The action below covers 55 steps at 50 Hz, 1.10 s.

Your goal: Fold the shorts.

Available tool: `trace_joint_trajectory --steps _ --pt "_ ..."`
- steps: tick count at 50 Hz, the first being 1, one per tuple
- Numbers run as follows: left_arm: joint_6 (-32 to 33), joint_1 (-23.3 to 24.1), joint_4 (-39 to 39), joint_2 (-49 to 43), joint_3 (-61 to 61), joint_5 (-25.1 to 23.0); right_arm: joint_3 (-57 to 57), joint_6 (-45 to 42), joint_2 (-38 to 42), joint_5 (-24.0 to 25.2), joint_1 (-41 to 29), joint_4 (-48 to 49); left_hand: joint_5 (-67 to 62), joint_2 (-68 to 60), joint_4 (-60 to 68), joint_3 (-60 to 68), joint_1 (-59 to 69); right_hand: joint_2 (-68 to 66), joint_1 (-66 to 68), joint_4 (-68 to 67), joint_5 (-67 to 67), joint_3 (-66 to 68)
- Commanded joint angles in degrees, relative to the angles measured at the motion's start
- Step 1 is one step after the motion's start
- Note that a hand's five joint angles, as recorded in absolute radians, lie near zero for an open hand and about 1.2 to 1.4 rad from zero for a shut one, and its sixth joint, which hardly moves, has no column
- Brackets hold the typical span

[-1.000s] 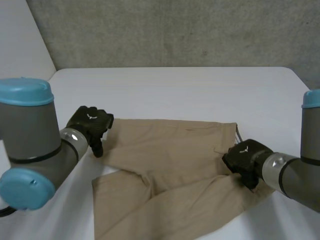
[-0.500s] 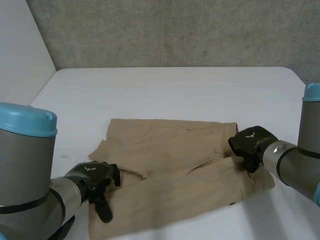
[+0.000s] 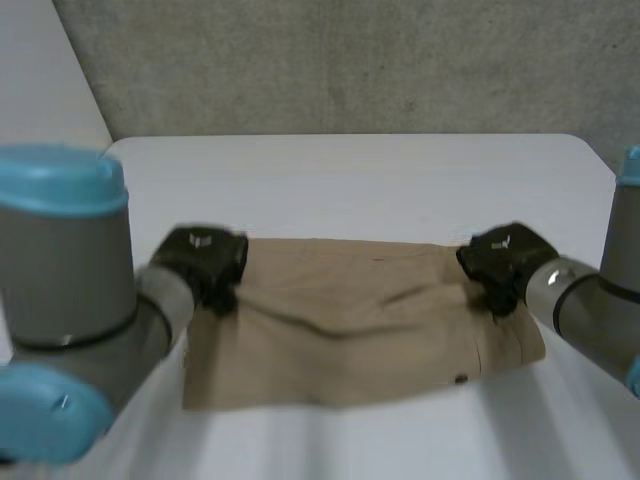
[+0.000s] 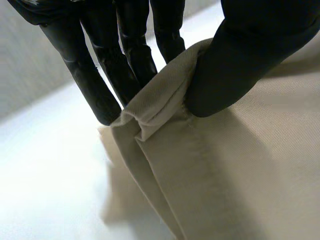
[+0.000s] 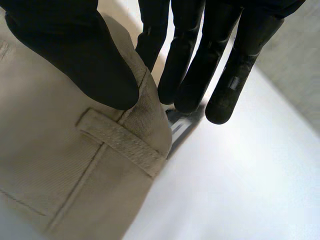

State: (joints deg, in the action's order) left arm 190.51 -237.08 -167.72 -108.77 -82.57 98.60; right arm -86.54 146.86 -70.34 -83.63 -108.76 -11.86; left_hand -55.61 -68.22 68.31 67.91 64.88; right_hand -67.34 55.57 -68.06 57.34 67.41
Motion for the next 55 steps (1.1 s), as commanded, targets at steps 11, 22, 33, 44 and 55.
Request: trace_joint_trajectory --steps 11,22,33,44,55 --pt "18.67 -3.74 -15.7 -29.3 29.56 2.38 18.95 0.09 19.44 -5.05 -0.93 18.62 -14.39 -11.78 11.69 12.09 15.12 -12.66 24.43 -11.94 12.66 12.59" --pt "22.19 -3.3 -29.32 -36.96 30.11 1.77 20.36 -5.09 28.23 -6.28 -2.42 32.14 12.1 14.72 -14.81 -14.4 -11.37 -6.06 17.83 -5.34 6.06 5.99" --pt "21.84 -2.86 -33.64 -25.89 22.02 1.94 15.88 -2.46 15.86 -7.34 -2.78 34.98 55.61 58.22 -58.31 -57.91 -54.88 57.34 -45.57 58.06 -57.34 -57.41" --pt "15.8 -2.86 -32.32 -7.62 3.33 2.12 4.03 4.65 1.71 3.54 0.46 19.28 55.61 58.22 -58.31 -57.91 -54.88 54.44 -42.67 55.16 -54.44 -54.51" --pt "-1.09 -3.38 -31.7 1.01 -13.74 1.59 -11.7 13.36 -0.15 10.49 9.35 14.13 55.39 58.01 -58.1 -57.69 -54.66 36.07 -24.3 36.79 -36.07 -36.14"
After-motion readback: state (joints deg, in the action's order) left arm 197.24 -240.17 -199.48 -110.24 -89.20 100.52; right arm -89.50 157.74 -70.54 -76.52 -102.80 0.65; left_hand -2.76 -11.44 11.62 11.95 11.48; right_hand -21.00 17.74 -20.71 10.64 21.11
